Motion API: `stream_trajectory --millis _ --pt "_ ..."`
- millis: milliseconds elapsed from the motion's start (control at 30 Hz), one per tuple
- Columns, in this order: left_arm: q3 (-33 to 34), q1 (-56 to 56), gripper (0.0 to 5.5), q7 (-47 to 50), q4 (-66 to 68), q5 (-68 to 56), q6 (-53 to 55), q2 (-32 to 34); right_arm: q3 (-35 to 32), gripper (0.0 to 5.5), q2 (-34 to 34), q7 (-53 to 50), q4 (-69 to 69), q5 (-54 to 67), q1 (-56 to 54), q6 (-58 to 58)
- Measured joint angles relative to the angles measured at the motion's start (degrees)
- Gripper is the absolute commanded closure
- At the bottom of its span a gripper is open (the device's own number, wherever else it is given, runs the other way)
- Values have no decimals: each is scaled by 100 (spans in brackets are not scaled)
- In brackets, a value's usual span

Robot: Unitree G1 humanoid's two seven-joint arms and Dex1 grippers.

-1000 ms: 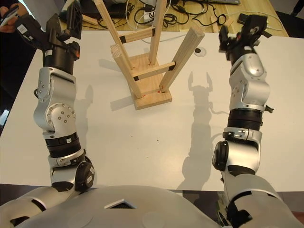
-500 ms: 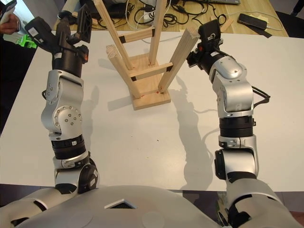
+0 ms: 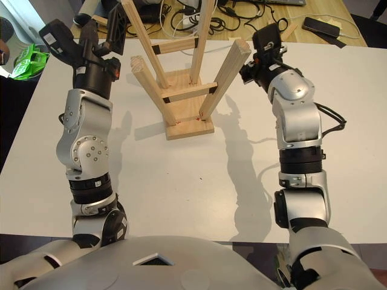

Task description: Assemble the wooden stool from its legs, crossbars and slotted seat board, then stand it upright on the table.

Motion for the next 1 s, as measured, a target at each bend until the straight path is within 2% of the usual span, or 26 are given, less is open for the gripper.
stream_trajectory --millis 433,900,1000 --pt "-160 72 134 24 -147 18 104 -181 142 215 42 -32 -123 -269 1 -32" --pt "-151 117 134 119 -212 234 95 -190 556 215 -90 -50 -351 -1165 3 -84" --pt "-148 116 134 119 -215 233 104 -197 453 215 55 -134 -351 -1113 20 -93"
